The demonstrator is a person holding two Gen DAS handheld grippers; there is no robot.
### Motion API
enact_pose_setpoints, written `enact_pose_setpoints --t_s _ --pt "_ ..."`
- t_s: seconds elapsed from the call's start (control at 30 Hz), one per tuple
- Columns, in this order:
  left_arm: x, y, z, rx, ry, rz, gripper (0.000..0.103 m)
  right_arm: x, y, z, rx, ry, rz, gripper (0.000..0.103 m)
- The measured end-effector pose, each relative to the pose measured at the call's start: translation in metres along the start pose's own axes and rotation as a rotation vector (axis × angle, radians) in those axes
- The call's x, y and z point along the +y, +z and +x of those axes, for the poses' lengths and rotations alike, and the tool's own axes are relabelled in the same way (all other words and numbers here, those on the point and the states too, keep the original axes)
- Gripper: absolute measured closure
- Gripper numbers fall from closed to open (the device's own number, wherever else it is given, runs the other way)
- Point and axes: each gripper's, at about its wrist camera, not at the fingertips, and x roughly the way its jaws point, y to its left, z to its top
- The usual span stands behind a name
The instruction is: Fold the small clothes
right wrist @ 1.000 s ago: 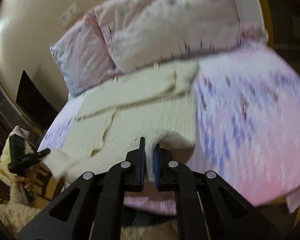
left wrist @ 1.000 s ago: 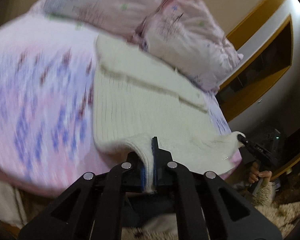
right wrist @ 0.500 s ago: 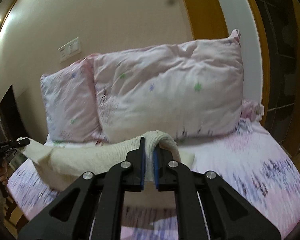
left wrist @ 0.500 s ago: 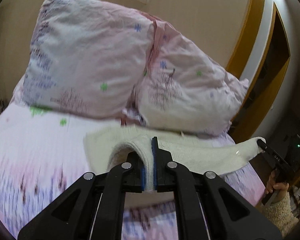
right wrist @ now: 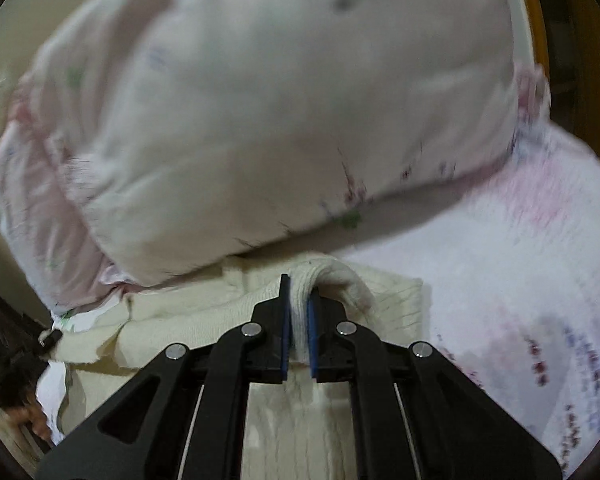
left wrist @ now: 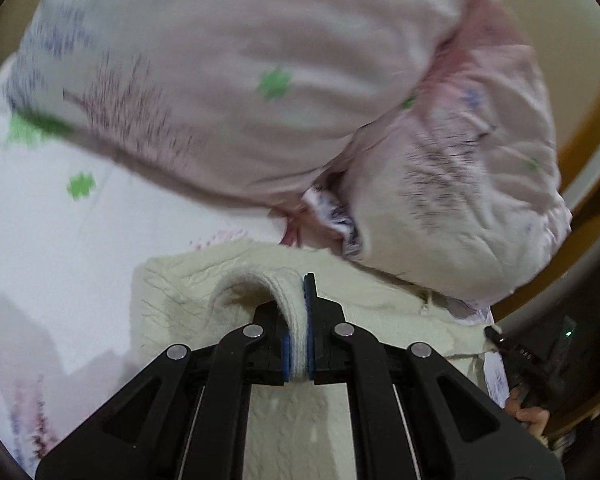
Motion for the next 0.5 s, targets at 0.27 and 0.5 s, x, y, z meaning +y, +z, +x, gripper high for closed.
enact_pose_setpoints --t_s 0.27,0.5 --pt "0.013 0.008 0.028 0.077 0.0 -0.101 0.093 -0.014 0.01 0.028 0.072 0.015 0.097 0.076" --pt "0.013 0.01 -0.011 0.008 -0.006 -0.074 0.041 -0.03 0.002 -0.02 -0.013 0.008 0.071 0.06"
